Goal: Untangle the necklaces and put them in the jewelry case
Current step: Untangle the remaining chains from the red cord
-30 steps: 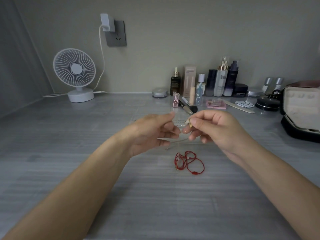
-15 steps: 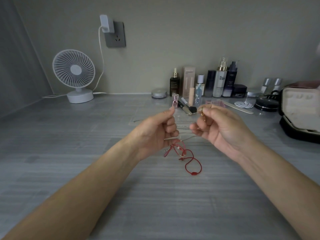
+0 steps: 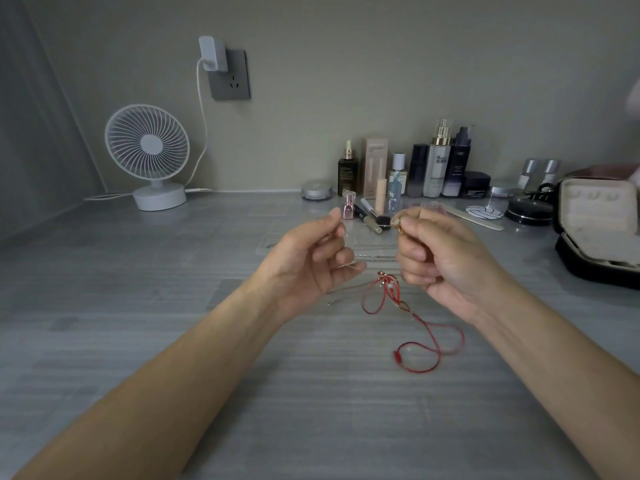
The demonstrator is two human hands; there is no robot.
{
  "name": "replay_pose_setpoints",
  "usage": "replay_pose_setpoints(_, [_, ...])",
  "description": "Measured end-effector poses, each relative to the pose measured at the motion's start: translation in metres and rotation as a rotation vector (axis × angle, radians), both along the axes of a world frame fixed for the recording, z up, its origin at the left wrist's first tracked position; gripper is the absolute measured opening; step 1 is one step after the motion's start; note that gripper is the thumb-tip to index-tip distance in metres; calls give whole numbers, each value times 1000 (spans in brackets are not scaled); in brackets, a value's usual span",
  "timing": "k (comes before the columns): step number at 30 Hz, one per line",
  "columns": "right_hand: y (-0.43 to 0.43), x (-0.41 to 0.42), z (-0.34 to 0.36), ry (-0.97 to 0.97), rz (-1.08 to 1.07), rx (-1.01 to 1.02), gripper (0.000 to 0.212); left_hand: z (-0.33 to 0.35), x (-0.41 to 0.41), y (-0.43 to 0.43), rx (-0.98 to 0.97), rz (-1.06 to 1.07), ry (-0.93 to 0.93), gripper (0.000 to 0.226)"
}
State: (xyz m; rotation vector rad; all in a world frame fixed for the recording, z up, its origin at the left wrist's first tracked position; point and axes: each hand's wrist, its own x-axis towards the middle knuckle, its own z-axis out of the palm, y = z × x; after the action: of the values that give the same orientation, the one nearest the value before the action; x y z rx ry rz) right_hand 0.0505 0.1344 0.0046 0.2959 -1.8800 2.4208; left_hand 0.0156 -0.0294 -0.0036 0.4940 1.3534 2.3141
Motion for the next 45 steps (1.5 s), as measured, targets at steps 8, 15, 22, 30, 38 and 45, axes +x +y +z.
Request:
replay_pose_setpoints(8, [3,6,7,28,13,-5,19,-23,0,13,-289,-36,198,7])
replay_pose_setpoints(15, [7,7,15,78,42,-39,20,-40,6,32,-583,-118,424,27])
replay_pose_setpoints(22, [7,6,19,120,93,-113,14,-41,12,39,-595,-43,494,13])
replay_pose_setpoints(30, [24,5,20,81,-4,-249,5,-28,9,26,-549,29,362,20])
replay_pose_setpoints(38, [32,1,16,-39,-87,-70,11,-18,5,14,-390,-2,124,24])
replay_pose_setpoints(45, [36,0,12,-198,-76,438,11,-13,5,13,-385,-32,-18,21])
